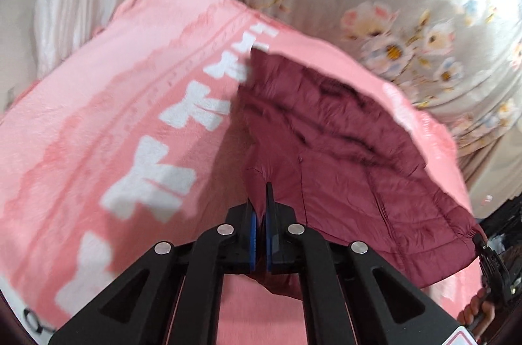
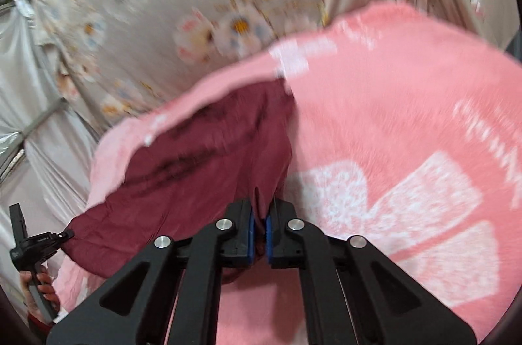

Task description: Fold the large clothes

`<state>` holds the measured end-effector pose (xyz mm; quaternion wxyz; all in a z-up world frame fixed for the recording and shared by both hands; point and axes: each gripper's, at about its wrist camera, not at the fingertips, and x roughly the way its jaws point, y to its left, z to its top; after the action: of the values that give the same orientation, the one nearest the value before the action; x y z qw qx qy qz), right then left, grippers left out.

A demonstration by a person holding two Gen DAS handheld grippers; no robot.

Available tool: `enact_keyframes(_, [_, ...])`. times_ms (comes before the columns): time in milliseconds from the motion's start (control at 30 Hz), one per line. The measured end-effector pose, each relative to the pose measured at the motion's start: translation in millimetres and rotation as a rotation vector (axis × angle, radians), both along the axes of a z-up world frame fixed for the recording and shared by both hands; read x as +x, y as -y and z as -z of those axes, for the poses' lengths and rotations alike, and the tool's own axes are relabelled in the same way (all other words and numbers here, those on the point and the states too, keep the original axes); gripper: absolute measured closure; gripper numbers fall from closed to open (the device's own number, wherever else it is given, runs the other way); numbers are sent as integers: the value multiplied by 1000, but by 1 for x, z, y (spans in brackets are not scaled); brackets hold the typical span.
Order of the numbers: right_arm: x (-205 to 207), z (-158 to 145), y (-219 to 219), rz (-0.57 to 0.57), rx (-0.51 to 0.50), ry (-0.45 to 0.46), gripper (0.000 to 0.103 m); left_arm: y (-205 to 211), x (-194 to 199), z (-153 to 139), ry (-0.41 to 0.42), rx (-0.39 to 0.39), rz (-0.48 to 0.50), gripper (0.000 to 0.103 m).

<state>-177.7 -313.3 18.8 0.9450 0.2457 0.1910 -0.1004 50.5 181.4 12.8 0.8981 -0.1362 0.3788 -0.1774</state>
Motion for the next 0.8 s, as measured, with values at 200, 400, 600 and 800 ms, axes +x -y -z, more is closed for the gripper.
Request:
enact_keyframes(200, [-50, -58, -6, 19, -45, 179, 100, -33, -50, -67, 116, -83, 6, 101])
enact_keyframes(400, [10, -98, 4, 6, -107, 230, 100, 4, -13, -109, 257, 16, 4, 101])
enact_keyframes(600, [110, -90, 32, 46, -68, 173, 100, 40, 79, -101, 239, 122, -76, 99])
enact_keyframes(800, [195, -59, 38, 74, -72, 52, 100, 75, 165, -54, 125, 213, -120, 99])
